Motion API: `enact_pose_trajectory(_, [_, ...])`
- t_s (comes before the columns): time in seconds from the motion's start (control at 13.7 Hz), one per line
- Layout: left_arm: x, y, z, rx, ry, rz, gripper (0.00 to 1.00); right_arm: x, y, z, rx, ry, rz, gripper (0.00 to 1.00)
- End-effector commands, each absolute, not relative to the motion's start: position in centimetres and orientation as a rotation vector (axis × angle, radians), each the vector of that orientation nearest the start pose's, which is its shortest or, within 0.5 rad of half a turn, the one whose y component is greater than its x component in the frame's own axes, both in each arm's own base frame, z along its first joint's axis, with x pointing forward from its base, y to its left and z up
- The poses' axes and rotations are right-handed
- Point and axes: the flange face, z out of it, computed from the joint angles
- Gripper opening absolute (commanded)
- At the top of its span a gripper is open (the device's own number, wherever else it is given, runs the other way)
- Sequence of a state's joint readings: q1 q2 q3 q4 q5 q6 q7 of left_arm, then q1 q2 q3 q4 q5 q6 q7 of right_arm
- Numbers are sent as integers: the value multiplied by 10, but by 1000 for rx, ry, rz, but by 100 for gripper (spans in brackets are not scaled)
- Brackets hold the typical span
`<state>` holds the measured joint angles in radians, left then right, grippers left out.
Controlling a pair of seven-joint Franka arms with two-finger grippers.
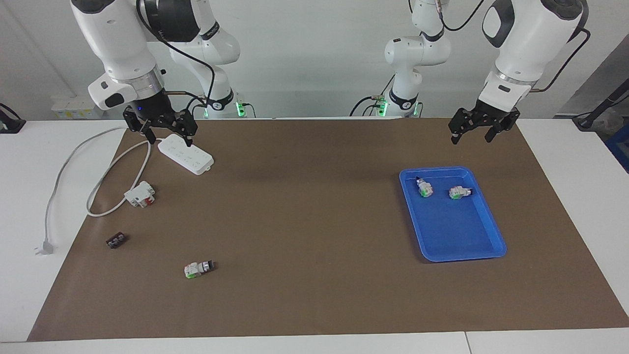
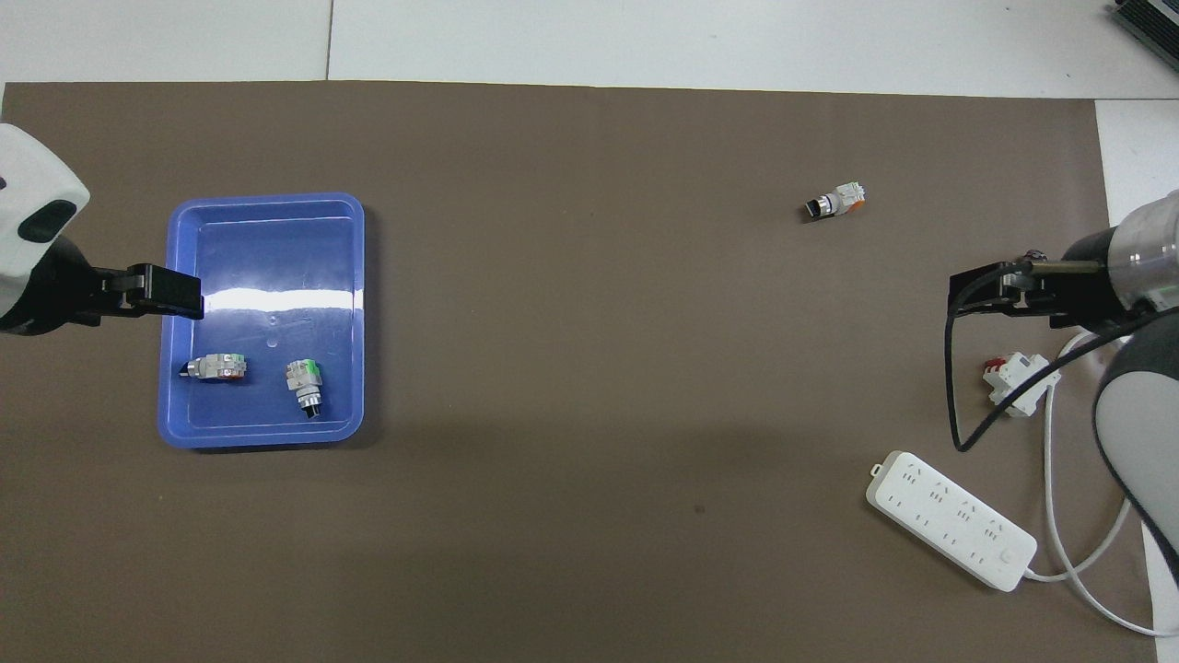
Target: Turn and place switch with both arms
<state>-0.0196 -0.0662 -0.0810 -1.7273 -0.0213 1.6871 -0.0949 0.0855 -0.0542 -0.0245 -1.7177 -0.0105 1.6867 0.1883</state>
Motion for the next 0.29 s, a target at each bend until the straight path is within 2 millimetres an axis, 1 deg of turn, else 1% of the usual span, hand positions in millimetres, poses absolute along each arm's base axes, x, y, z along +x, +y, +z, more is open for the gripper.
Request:
enact_pose_trajectory(0.0, [535,-58,595,-3138,36,-31,99,545,31,595,-3138,163,-17,100])
enact_pose_trajectory(0.22, [535,-57,595,-3138,38,-34,99,545,32,593,-3139,161,-12,100])
